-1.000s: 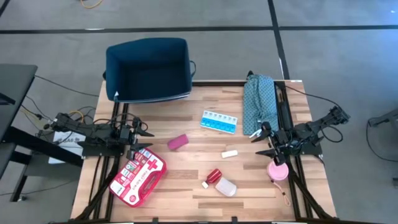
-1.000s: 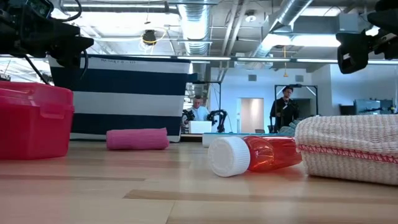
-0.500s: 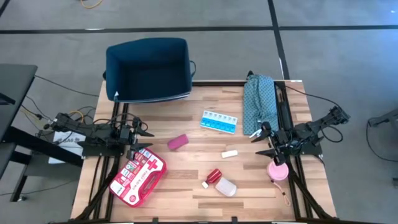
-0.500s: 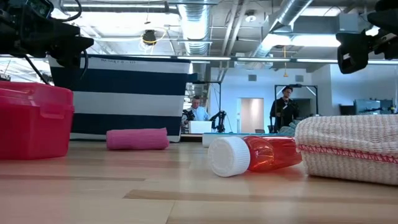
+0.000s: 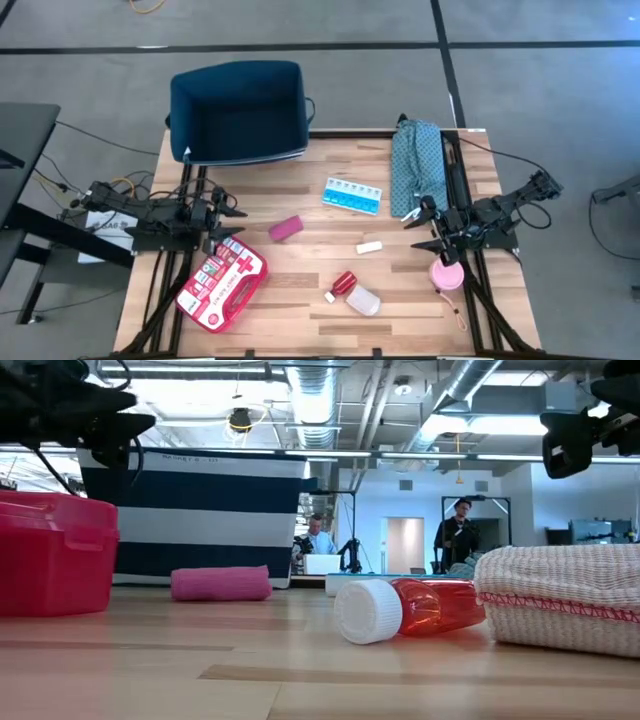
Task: Pick & place medical supplies in basket/bin
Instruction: Put the red first aid kit into the blue bin
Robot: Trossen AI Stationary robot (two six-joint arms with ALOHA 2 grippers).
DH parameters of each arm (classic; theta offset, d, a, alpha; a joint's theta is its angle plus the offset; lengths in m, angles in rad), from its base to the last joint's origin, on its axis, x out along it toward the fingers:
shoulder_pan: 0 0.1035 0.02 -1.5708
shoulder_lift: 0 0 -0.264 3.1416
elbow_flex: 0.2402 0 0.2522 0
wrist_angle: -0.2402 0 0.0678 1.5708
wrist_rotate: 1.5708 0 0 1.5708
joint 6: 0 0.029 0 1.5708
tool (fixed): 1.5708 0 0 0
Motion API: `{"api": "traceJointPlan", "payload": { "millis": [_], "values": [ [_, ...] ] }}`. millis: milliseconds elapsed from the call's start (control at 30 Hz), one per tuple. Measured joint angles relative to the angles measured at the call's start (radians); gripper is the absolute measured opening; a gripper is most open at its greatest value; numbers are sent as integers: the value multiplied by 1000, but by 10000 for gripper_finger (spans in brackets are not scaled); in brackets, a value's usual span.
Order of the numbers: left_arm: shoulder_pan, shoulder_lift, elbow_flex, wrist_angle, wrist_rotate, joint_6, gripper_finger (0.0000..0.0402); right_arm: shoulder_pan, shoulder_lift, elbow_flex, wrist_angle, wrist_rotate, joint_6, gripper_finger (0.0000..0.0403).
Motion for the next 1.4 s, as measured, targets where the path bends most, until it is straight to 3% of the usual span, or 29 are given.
{"api": "traceJointPlan", "payload": {
  "millis": [333, 567, 700, 867, 1200, 1300, 1400],
  "values": [
    [1, 0, 0, 64, -381, -93, 167, 0, 0, 0, 0, 0, 0, 234],
    [1, 0, 1, 156, -422, -306, 167, 0, 0, 0, 0, 0, 0, 234],
    [1, 0, 2, 195, -361, -356, 167, 0, 0, 0, 0, 0, 0, 234],
    [0, 17, -5, 427, -236, -285, 167, 0, 0, 0, 0, 0, 0, 234],
    [0, 161, -2, 708, -2, -254, 167, 0, 0, 0, 0, 0, 0, 234],
    [-3, 222, 48, 721, 118, -232, 167, 0, 0, 0, 0, 0, 0, 234],
    [-12, 304, 130, 727, 172, -181, 167, 0, 0, 0, 0, 0, 0, 234]
  ]
}}
